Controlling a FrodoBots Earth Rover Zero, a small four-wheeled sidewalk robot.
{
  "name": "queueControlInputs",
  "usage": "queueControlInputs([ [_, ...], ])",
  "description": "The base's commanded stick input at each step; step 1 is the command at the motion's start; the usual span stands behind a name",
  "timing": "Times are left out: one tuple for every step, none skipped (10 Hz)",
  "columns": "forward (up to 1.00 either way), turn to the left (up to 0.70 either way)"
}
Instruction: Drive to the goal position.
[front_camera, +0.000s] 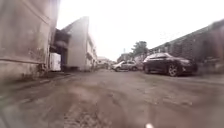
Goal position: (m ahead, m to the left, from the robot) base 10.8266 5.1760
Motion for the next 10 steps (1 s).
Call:
queueControlInputs([
  [1.00, -0.01],
  [1.00, -0.01],
  [1.00, -0.01],
  [1.00, -0.01],
  [1.00, -0.01],
  [1.00, -0.01],
  [1.00, -0.01],
  [1.00, -0.01],
  [1.00, -0.01],
  [1.00, -0.01],
])
